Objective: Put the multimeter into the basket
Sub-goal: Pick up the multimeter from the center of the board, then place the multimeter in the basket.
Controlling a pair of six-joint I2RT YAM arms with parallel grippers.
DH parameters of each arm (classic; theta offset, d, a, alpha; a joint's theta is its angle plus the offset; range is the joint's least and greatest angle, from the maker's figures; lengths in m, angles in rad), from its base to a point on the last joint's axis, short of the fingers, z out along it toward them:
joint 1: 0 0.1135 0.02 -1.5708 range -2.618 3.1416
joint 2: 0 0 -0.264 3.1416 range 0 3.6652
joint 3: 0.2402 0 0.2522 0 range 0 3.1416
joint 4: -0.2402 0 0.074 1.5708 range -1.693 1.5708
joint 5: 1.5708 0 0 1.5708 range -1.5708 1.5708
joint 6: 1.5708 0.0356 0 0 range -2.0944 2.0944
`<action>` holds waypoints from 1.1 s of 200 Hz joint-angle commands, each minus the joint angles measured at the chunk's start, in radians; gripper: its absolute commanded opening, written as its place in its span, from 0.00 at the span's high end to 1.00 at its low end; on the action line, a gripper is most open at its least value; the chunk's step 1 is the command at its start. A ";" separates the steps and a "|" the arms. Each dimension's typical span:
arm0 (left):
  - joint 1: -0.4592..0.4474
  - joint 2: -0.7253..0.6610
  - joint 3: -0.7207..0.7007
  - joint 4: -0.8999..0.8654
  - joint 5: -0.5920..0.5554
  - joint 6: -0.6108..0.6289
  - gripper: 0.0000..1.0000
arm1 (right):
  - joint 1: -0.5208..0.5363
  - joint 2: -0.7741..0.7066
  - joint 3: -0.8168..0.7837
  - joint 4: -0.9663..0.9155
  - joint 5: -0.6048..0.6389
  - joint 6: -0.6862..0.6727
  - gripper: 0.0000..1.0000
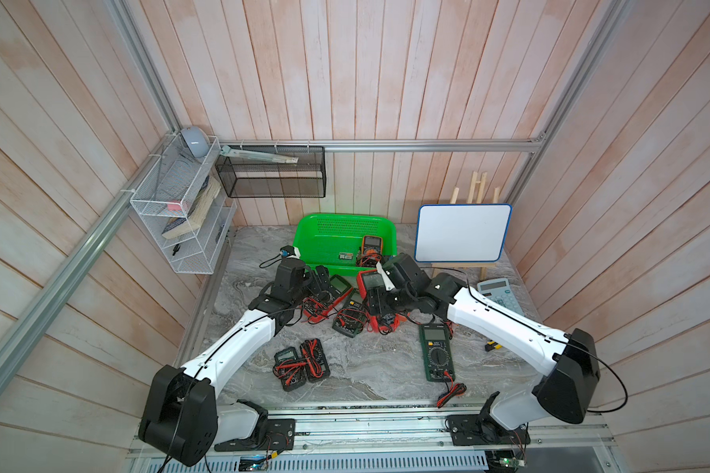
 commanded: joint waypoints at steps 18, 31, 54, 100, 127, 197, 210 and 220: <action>0.037 -0.029 -0.010 -0.011 -0.013 0.042 0.00 | -0.123 0.090 0.157 0.182 -0.053 0.007 0.88; 0.043 -0.035 -0.010 -0.015 -0.013 0.055 0.00 | -0.146 0.141 0.225 0.197 -0.045 0.007 0.88; 0.052 -0.040 -0.009 -0.017 -0.013 0.073 0.00 | -0.174 0.242 0.370 0.197 -0.020 0.000 0.88; 0.060 -0.041 -0.005 -0.017 -0.014 0.085 0.00 | -0.214 0.492 0.695 0.146 0.020 0.003 0.87; 0.062 -0.042 -0.011 -0.013 -0.014 0.090 0.00 | -0.220 0.653 0.909 0.121 0.025 0.009 0.87; 0.064 -0.039 -0.042 -0.004 0.004 0.083 0.00 | -0.218 0.911 1.096 0.249 0.044 0.021 0.87; 0.063 -0.037 -0.044 -0.006 0.008 0.083 0.00 | -0.216 0.940 1.110 0.260 0.037 0.028 0.87; 0.063 -0.034 -0.045 -0.007 0.009 0.083 0.00 | -0.215 0.963 1.123 0.260 0.031 0.033 0.87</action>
